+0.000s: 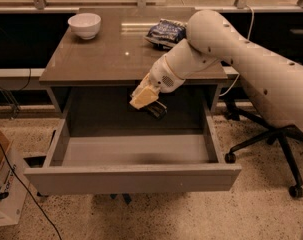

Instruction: Place rxbar chocolate into top drawer

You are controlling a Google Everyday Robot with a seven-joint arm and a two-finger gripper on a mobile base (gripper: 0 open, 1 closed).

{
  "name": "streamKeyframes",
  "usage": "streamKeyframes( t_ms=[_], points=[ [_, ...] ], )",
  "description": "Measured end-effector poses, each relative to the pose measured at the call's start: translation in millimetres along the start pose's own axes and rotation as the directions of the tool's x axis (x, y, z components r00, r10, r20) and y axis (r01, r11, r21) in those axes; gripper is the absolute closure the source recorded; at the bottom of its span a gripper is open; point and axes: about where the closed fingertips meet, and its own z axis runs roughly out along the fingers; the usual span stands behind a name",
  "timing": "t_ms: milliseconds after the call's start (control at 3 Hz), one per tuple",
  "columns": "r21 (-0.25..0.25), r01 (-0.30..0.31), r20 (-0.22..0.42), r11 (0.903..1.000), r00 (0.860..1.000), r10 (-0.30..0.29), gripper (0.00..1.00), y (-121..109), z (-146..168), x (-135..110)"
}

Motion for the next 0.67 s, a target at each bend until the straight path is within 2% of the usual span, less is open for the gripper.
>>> streamKeyframes(
  t_ms=[667],
  points=[
    [-0.025, -0.057, 0.044, 0.9981, 0.997, 0.058, 1.00, 8.0, 73.1, 22.9]
  ],
)
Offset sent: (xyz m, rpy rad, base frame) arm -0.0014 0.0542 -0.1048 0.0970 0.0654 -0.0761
